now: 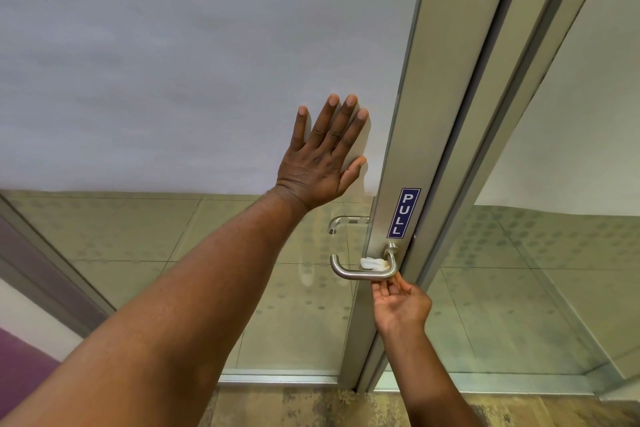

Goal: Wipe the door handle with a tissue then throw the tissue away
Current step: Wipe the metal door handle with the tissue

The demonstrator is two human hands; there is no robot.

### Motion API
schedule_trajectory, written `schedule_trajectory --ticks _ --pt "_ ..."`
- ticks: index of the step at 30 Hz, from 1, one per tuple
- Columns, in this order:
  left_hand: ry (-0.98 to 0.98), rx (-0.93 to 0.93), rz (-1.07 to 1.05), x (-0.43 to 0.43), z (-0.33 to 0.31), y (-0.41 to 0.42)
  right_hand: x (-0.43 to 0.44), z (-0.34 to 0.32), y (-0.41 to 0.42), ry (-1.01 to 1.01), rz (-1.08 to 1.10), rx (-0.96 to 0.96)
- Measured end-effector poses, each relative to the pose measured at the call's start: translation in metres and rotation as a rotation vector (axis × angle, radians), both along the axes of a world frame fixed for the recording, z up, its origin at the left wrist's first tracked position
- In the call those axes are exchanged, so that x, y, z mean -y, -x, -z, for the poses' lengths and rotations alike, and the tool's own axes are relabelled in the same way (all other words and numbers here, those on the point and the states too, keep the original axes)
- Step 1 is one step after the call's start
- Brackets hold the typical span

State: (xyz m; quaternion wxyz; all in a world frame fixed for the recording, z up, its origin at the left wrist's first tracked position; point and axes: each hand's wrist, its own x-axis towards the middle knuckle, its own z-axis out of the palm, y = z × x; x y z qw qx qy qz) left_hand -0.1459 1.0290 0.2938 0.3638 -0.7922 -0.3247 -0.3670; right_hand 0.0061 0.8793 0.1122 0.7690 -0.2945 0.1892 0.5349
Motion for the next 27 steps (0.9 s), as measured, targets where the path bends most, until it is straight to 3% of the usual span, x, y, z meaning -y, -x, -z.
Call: schedule_trajectory --ticks 10,13,16,20,23,27 --pt "0.001 -0.001 -0.006 -0.001 0.001 0.000 0.013 -0.006 -0.044 -0.039 -0.029 0.255" --pt "-0.002 -0.004 -0.004 -0.002 0.001 -0.001 0.012 -0.013 -0.053 -0.073 -0.002 0.408" --pt "0.002 -0.007 -0.010 -0.002 0.002 -0.001 0.008 -0.020 -0.057 -0.007 -0.074 0.707" --pt "0.005 -0.007 -0.010 -0.002 0.002 -0.001 0.007 -0.020 -0.059 0.227 -0.122 1.304" --pt "0.005 0.007 -0.002 -0.001 0.001 -0.001 0.010 -0.024 -0.060 0.217 0.075 1.599" --pt "0.006 -0.002 0.000 0.000 0.001 0.000 0.011 -0.016 -0.054 0.133 -0.075 1.850"
